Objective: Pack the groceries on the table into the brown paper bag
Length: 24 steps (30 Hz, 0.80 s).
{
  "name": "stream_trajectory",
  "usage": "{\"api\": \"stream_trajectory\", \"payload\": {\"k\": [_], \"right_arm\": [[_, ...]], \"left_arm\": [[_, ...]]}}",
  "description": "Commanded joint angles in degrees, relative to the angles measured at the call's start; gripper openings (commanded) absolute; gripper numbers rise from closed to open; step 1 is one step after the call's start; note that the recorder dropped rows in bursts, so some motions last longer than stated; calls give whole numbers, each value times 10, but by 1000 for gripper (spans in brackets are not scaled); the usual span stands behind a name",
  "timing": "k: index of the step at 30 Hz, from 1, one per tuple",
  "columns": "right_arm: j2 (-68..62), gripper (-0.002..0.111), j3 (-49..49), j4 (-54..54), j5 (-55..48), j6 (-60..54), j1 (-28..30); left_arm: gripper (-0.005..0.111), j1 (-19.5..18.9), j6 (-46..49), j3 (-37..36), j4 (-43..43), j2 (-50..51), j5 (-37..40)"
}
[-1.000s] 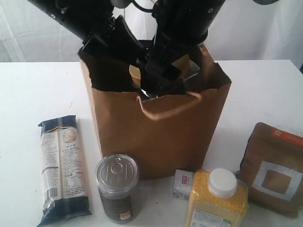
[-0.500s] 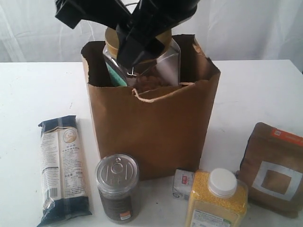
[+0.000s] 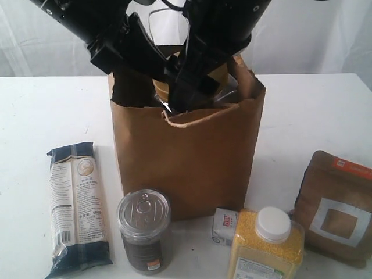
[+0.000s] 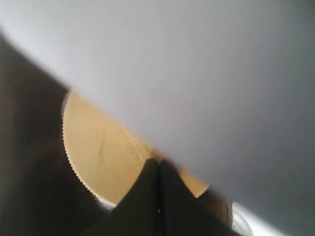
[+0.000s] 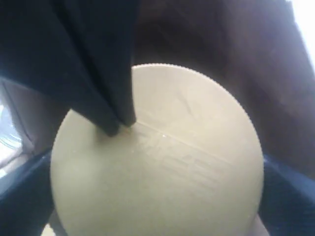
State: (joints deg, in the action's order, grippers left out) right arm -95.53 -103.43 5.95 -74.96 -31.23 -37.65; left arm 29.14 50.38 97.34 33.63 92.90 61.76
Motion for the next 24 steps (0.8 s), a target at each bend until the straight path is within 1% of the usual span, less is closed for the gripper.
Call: {"api": "stream_trajectory", "payload": {"k": [1, 7, 10, 12, 14, 16, 17, 18, 19, 20, 23, 24], "right_arm": [[19, 91, -24, 60, 60, 0, -6], [6, 91, -24, 63, 62, 0, -6], [0, 91, -24, 95, 58, -5, -6], [1, 91, -24, 95, 51, -5, -6], [1, 91, -24, 94, 50, -5, -6], [1, 91, -24, 94, 50, -5, -6], [1, 91, -24, 94, 50, -5, -6], [1, 91, -24, 94, 50, -5, -6], [1, 91, -24, 94, 50, -5, -6], [1, 91, -24, 94, 50, -5, -6], [1, 91, -24, 94, 50, -5, -6], [1, 91, -24, 94, 50, -5, -6]], "left_arm": [[0, 14, -2, 21, -51, 0, 60], [0, 15, -14, 61, -47, -13, 82], [0, 24, -14, 49, -45, -8, 82], [0, 29, -9, 38, -45, 7, 82], [0, 31, -4, 38, -24, 11, 74], [0, 31, -4, 52, -22, 11, 72], [0, 32, -4, 52, -20, 11, 52], [0, 35, -4, 34, -20, 22, 10], [0, 42, -1, 14, -14, 61, 29], [0, 42, -3, 15, -31, 70, 54], [0, 42, -10, 87, -54, 24, 60], [0, 42, -11, 115, -55, 10, 82]]}}
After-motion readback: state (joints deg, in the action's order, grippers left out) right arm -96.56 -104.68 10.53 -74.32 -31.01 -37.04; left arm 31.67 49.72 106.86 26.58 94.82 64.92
